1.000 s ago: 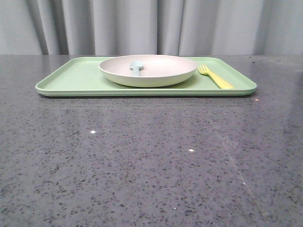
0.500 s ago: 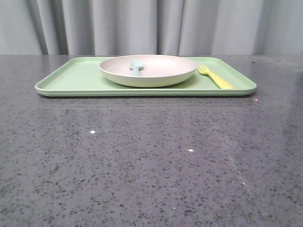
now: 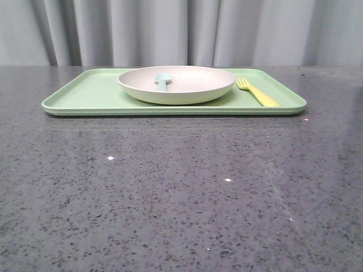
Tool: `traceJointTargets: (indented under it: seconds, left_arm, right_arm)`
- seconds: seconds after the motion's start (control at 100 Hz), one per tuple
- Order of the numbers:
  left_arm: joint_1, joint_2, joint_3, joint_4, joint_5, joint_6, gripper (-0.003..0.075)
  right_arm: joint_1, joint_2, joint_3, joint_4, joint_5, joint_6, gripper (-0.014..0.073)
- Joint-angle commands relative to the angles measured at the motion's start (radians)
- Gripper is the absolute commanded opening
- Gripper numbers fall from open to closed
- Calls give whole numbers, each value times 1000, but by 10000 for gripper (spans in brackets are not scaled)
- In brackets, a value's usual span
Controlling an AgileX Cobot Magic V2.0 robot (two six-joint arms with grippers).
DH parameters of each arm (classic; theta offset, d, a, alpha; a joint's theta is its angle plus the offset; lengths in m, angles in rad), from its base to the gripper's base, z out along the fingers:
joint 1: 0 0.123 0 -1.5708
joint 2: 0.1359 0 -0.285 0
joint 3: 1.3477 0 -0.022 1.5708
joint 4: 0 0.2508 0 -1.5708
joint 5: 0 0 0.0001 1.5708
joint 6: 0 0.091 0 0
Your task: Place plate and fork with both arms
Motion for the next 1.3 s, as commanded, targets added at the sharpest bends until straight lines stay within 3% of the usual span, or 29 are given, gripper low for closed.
traceJointTargets:
  seconds: [0.0, 0.16, 0.41, 0.7, 1.29]
  left_arm:
    - [2, -32, 13, -10, -86, -2, -20]
    - [2, -32, 13, -10, -86, -2, -20]
    - [2, -32, 13, -10, -86, -2, -20]
    - [2, -32, 13, -10, -86, -2, -20]
    - [2, -32, 13, -10, -86, -2, -20]
  right_arm:
    - [-40, -42, 33, 63, -135, -85, -120]
    - [-109, -153, 180, 193, -275, -189, -120]
    - [-160, -273, 400, 268, -510, -196, -120]
    - [-160, -321, 526, 268, -557, -195, -120]
    - [-160, -334, 607, 268, -694, -195, -120]
